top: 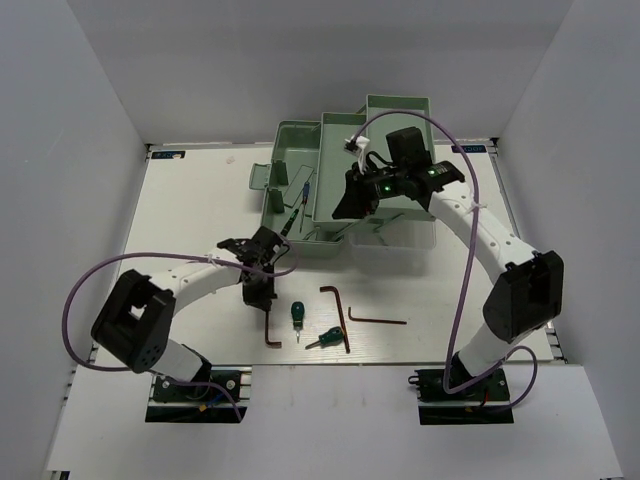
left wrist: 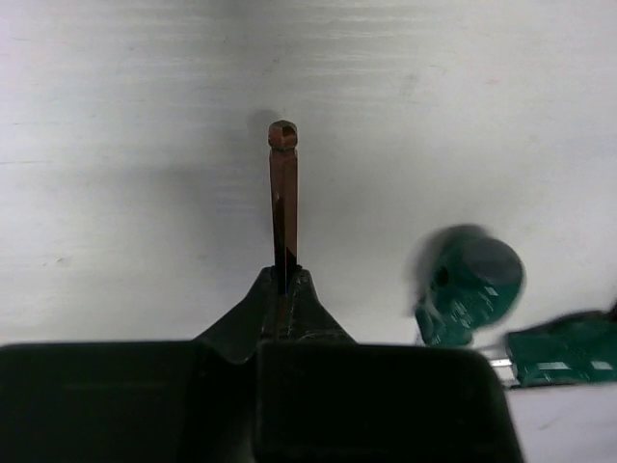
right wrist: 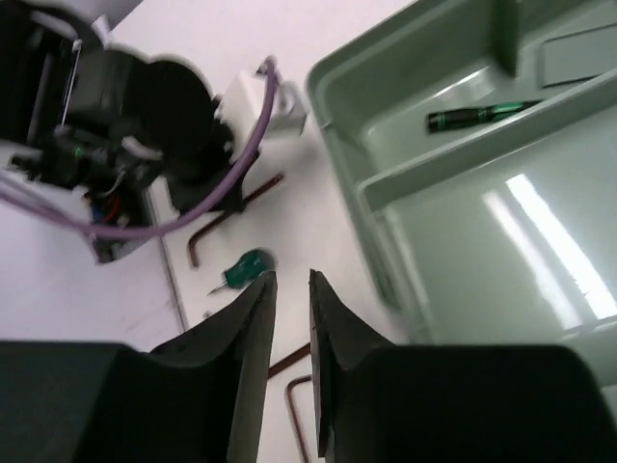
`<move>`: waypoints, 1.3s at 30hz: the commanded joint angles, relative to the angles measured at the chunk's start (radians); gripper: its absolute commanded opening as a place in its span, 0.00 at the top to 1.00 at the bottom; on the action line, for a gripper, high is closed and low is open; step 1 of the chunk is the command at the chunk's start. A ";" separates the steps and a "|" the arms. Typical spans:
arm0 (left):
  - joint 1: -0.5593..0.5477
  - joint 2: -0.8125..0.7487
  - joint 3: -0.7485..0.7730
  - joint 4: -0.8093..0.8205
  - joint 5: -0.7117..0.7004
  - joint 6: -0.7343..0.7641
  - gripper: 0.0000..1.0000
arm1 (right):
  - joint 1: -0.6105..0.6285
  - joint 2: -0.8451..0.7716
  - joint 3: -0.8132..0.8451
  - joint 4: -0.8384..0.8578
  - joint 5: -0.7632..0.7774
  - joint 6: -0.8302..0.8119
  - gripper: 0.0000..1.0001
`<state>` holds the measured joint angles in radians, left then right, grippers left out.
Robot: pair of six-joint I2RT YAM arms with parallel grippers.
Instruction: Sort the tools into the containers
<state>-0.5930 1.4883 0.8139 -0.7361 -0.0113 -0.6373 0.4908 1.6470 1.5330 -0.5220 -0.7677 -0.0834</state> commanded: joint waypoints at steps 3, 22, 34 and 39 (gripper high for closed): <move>-0.008 -0.183 0.154 -0.060 0.002 0.114 1.00 | 0.000 -0.113 -0.003 -0.223 -0.208 -0.301 0.57; 0.033 0.202 0.917 0.172 -0.013 0.211 1.00 | 0.000 -0.400 -0.362 -0.360 -0.058 -0.552 1.00; 0.033 0.507 1.255 0.158 -0.010 0.240 1.00 | 0.078 -0.406 -0.537 -0.271 0.171 -0.497 0.79; 0.033 0.550 1.259 0.136 0.008 0.240 0.63 | 0.149 -0.337 -0.531 -0.176 0.289 -0.402 0.69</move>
<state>-0.5644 2.0529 2.0579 -0.5793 -0.0246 -0.4026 0.6083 1.2842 0.9928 -0.7868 -0.5716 -0.5491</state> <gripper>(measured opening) 0.336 0.304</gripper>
